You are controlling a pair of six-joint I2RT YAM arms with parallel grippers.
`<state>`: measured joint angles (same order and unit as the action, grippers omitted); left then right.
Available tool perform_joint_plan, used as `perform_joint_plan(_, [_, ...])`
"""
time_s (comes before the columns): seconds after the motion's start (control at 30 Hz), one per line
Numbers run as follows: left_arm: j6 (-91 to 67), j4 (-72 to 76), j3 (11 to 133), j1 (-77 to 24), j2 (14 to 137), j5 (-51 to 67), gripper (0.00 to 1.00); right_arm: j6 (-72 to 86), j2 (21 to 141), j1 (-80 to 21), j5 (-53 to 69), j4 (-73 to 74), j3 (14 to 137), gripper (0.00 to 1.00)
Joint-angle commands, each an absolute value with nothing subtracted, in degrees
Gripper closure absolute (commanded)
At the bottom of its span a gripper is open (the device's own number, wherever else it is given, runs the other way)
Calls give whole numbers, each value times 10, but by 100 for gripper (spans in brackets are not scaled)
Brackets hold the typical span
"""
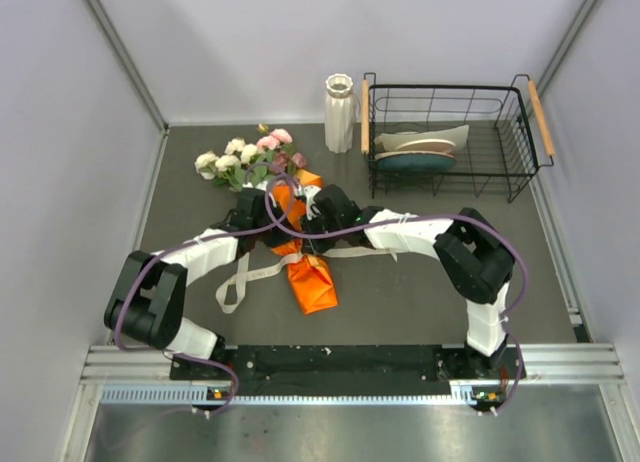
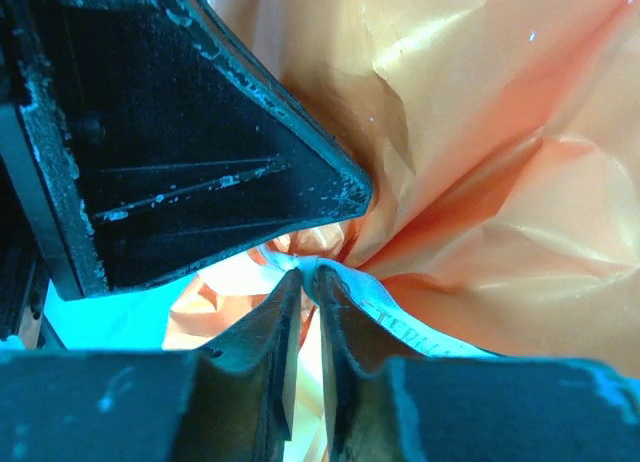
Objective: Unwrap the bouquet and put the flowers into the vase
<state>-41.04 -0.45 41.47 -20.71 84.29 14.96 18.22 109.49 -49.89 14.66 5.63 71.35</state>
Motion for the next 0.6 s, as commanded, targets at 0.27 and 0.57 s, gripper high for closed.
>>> perform_joint_plan(0.27, [-401, 3, 369, -202, 832, 68, 100, 208, 1050, -506, 71, 54, 716, 100])
perform_joint_plan(0.57, [-385, 11, 336, -161, 832, 76, 100, 348, 963, -493, -29, -21, 590, 100])
